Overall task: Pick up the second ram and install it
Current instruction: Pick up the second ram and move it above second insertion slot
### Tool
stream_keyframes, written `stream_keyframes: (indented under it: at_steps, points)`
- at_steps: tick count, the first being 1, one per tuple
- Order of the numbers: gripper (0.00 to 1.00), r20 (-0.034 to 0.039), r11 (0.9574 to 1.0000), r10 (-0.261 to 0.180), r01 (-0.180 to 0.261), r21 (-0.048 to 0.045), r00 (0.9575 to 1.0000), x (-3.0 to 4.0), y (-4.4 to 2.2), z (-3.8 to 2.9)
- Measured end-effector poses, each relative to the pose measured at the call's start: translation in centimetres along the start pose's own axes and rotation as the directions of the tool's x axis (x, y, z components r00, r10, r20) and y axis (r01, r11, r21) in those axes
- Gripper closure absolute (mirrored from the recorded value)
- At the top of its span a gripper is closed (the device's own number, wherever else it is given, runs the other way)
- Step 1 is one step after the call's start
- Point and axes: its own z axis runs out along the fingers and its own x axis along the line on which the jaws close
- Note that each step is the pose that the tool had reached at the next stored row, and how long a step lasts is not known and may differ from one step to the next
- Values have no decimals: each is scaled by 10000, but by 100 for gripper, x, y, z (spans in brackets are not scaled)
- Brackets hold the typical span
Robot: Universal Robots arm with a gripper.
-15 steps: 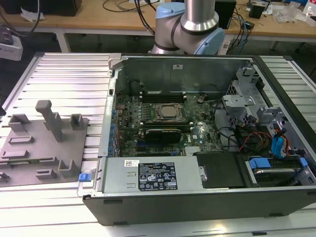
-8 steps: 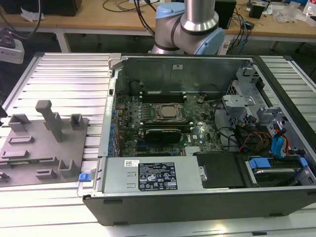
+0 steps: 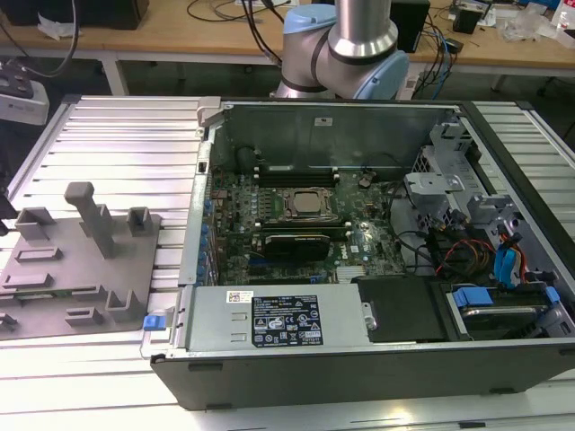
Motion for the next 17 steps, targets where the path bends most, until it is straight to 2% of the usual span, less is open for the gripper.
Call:
stream_keyframes:
  at_steps: [11,17]
  points:
    - [70,0,10000,0,0,0,10000,3,-7,170]
    - [70,0,10000,0,0,0,10000,4,-10,237]
